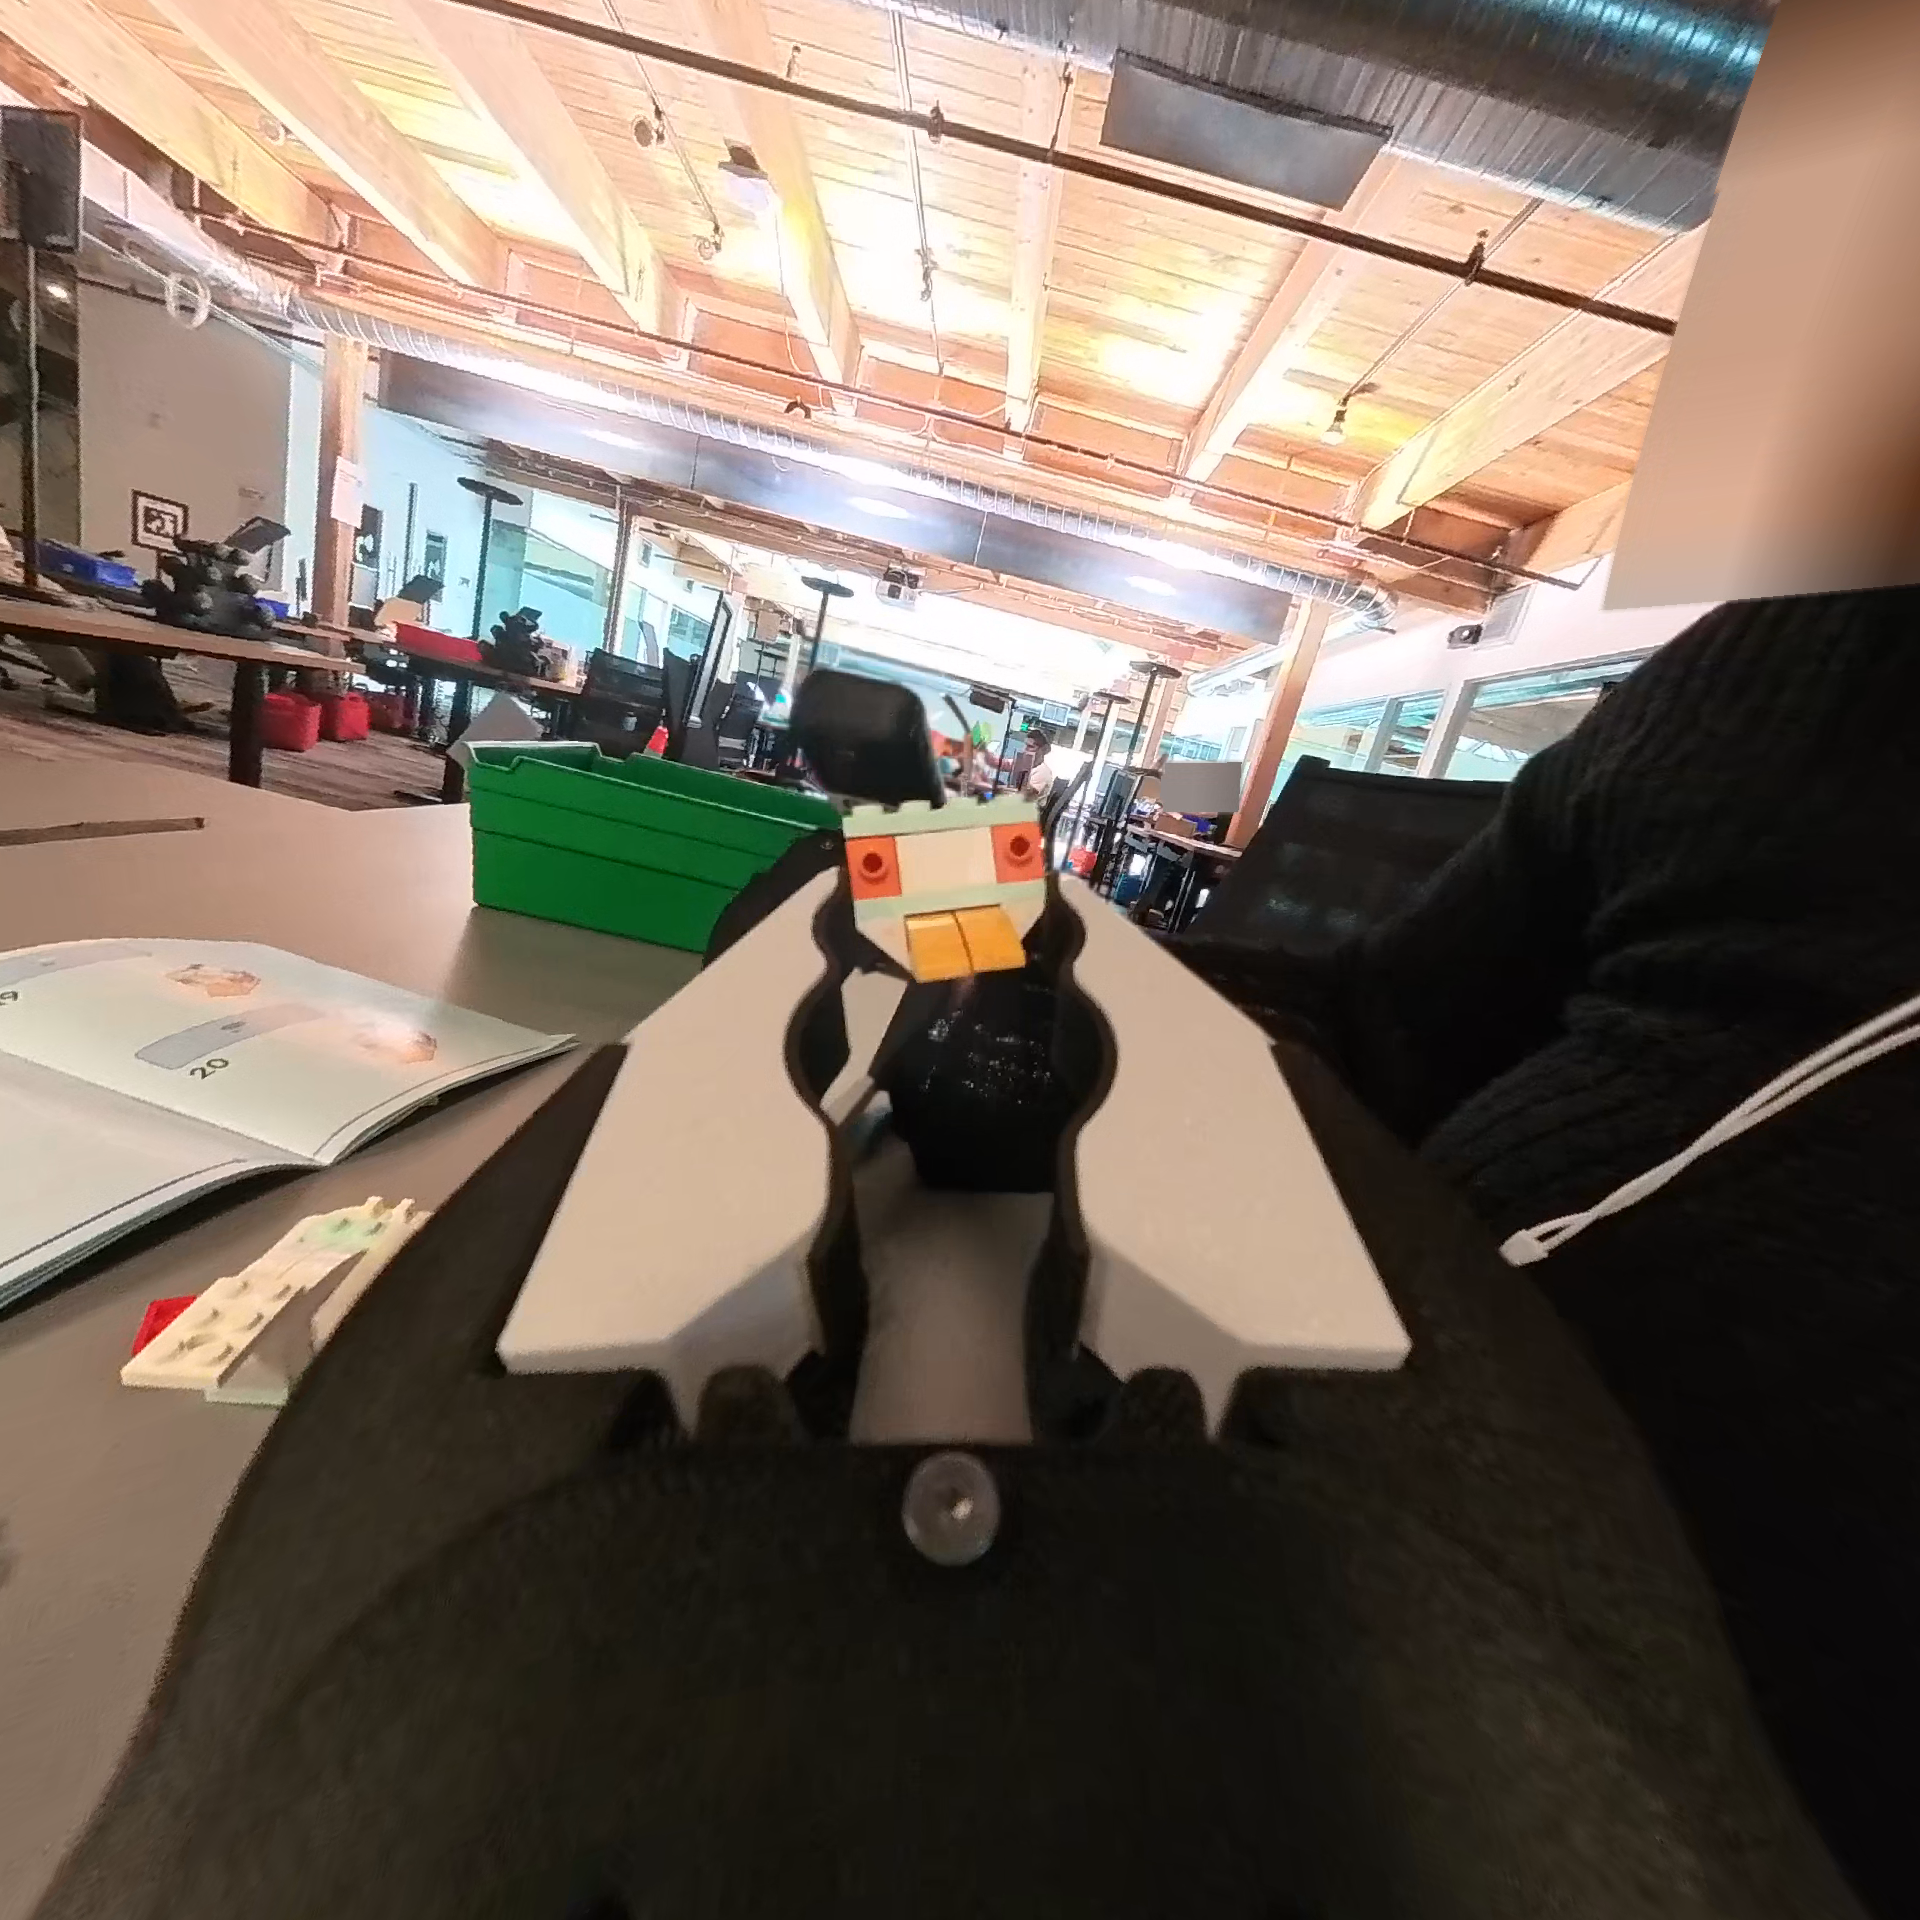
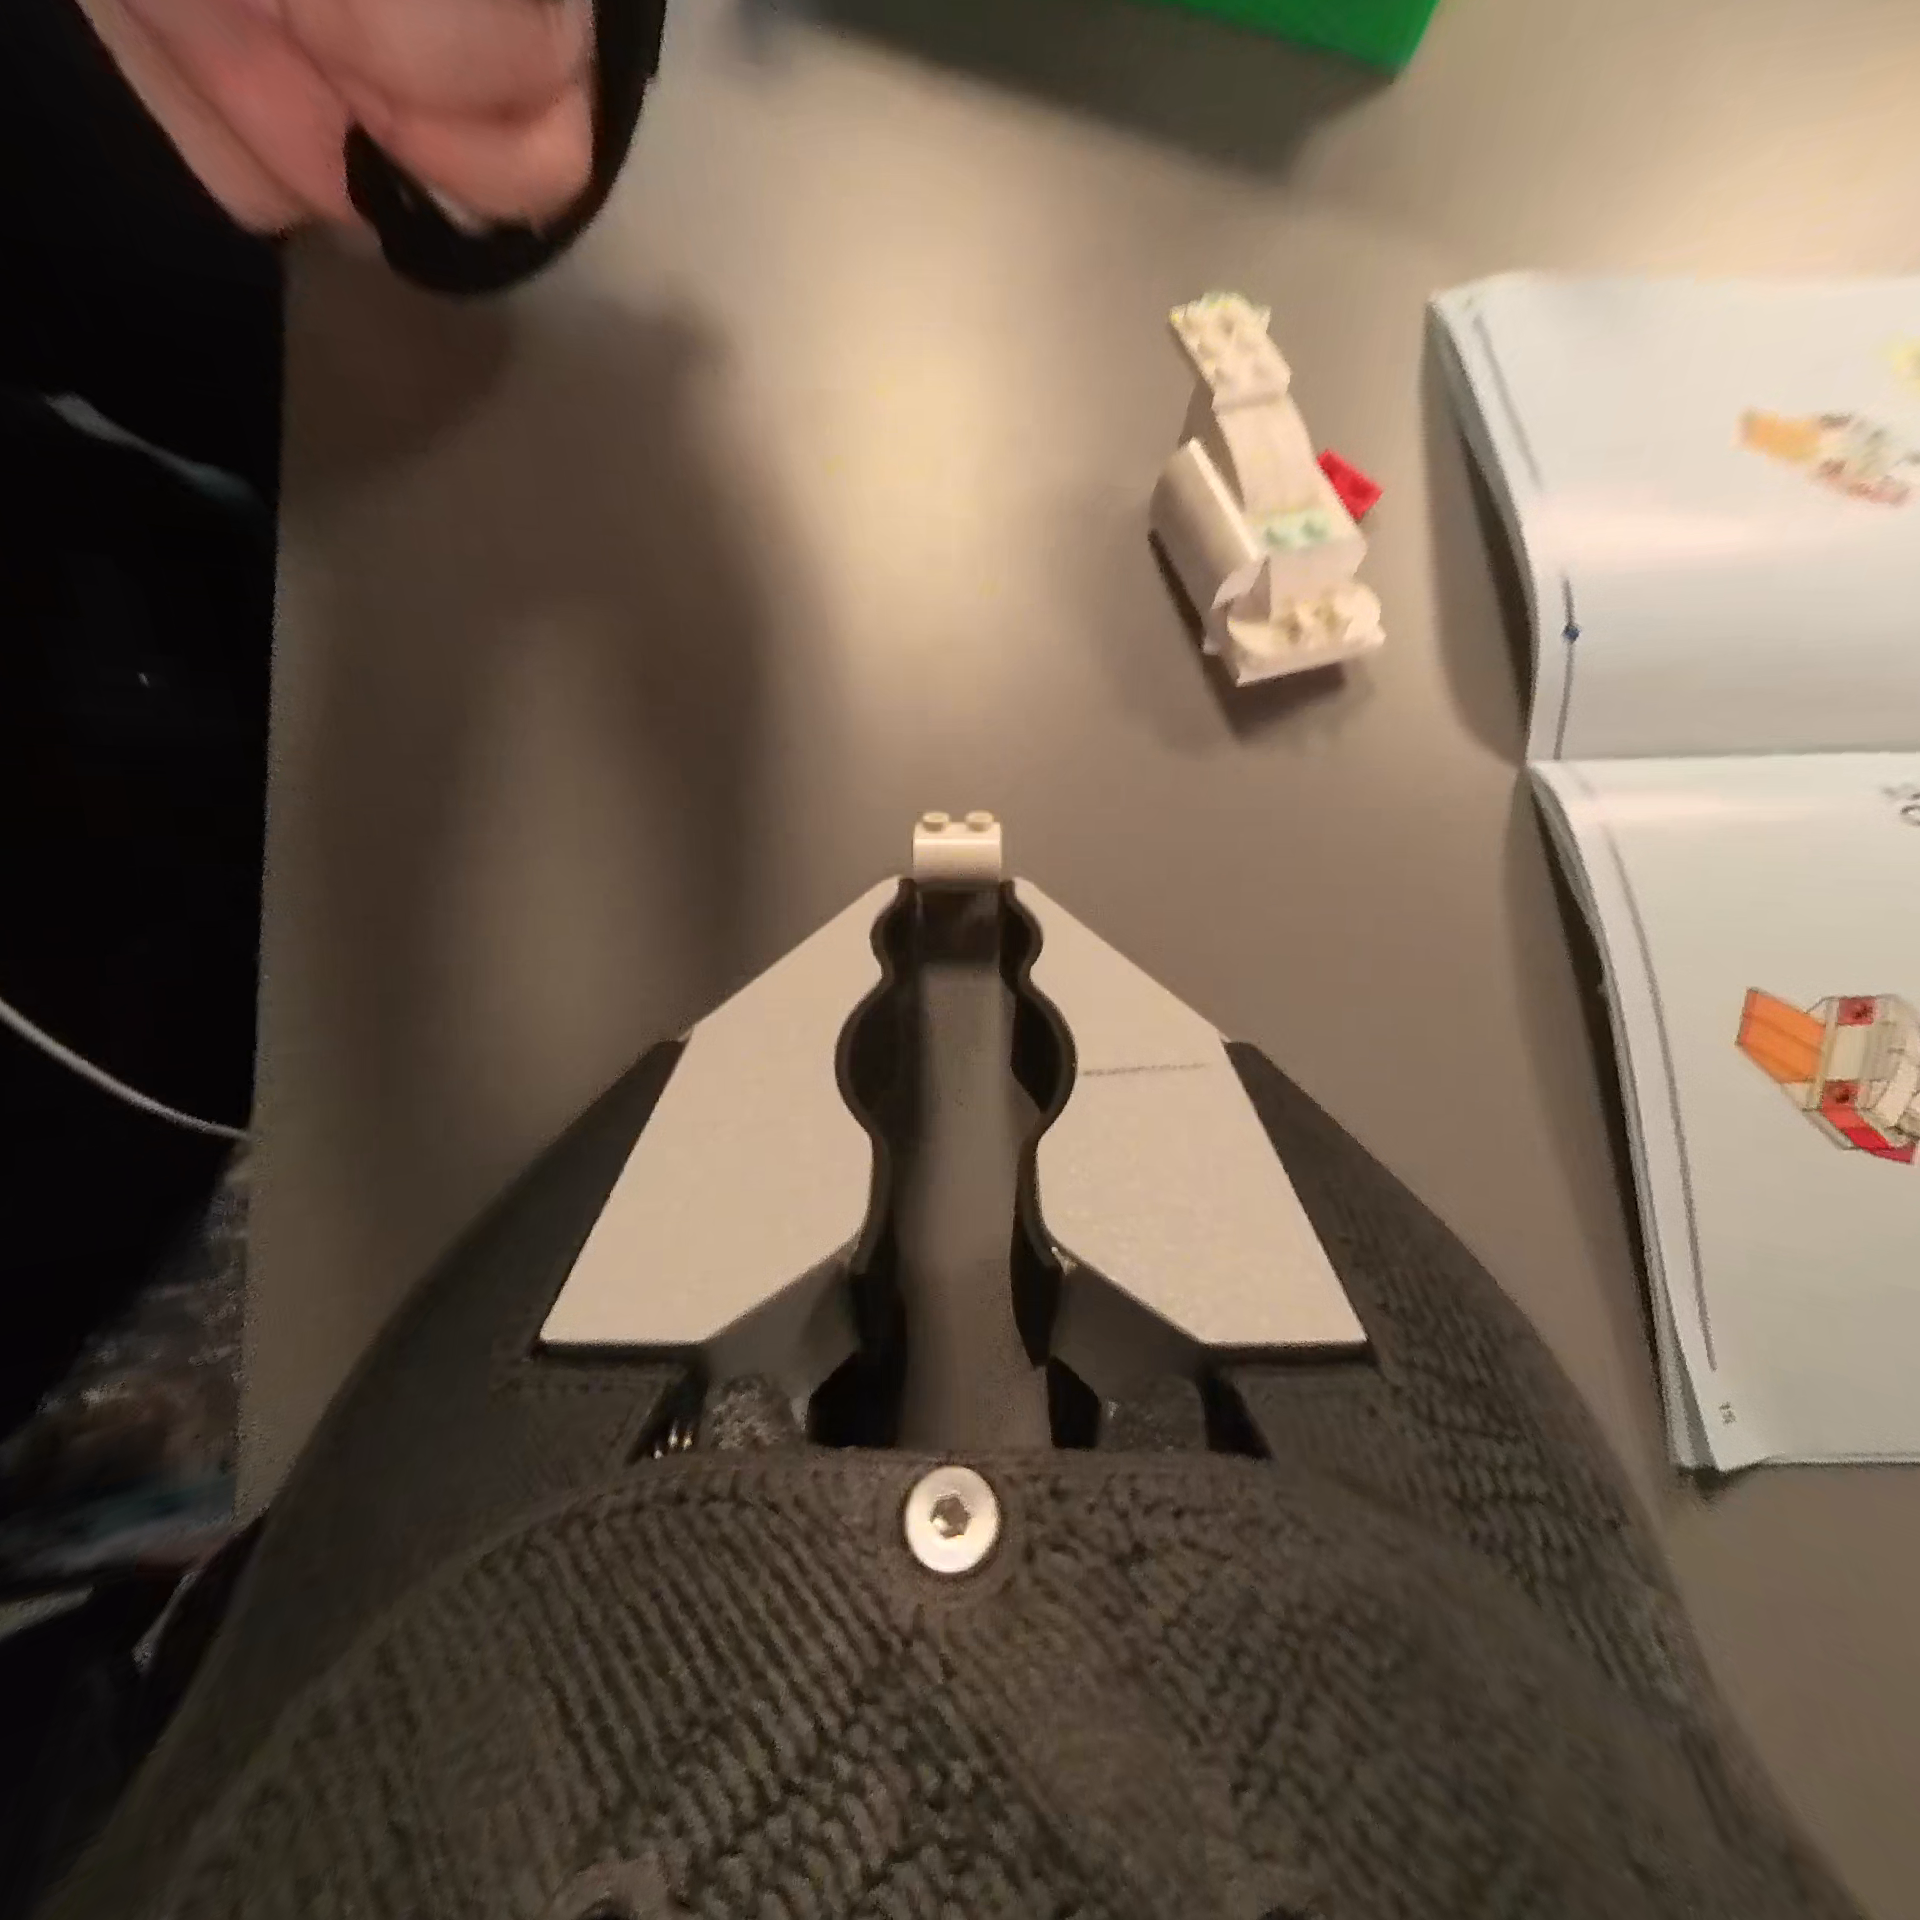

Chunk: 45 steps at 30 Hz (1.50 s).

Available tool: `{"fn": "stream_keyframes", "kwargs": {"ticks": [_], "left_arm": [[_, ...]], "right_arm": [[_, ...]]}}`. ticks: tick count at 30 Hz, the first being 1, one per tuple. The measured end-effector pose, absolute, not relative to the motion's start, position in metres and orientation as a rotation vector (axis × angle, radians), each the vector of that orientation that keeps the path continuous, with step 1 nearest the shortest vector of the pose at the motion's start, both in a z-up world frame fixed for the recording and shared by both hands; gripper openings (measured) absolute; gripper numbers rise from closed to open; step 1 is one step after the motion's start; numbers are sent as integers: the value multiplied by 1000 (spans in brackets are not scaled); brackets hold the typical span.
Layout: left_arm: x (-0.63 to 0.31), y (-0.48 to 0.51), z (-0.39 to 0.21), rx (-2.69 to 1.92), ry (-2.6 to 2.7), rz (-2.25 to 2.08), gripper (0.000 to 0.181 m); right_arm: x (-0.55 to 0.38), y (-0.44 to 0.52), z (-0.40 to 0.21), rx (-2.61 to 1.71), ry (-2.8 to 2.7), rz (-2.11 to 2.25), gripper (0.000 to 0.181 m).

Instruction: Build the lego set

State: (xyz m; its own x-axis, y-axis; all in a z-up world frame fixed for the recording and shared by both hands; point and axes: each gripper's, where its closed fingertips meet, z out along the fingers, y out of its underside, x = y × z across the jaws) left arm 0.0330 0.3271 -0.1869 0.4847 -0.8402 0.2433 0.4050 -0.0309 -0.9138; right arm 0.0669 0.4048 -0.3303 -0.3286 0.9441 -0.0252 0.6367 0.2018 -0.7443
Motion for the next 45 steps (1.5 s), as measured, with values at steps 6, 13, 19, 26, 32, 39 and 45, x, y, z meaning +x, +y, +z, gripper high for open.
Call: {"fn": "stream_keyframes", "kwargs": {"ticks": [6, 13, 19, 26, 32, 39, 45], "left_arm": [[33, 328, -188, -1235, 450, -1053, 35], [33, 328, -189, -1241, 451, -1051, 34], [34, 329, -190, -1249, 452, -1054, 34], [35, 329, -191, -1248, 467, -1017, 35], [40, 323, -186, -1192, 526, -979, 35], [42, 321, -186, -1179, 558, -897, 35], [44, 318, -184, -1162, 572, -908, 35]], "right_arm": [[74, 403, -333, -1475, -2067, 979, 15], [76, 402, -332, -1507, -2056, 978, 33], [72, 398, -334, -1436, -2090, 911, 23], [46, 386, -255, -1339, -1831, 1189, 15], [31, 333, -162, -1144, -1834, 1515, 14], [29, 323, -171, -1152, -2125, 1289, 14], [33, 324, -171, -1150, -2184, 1228, 14]]}}
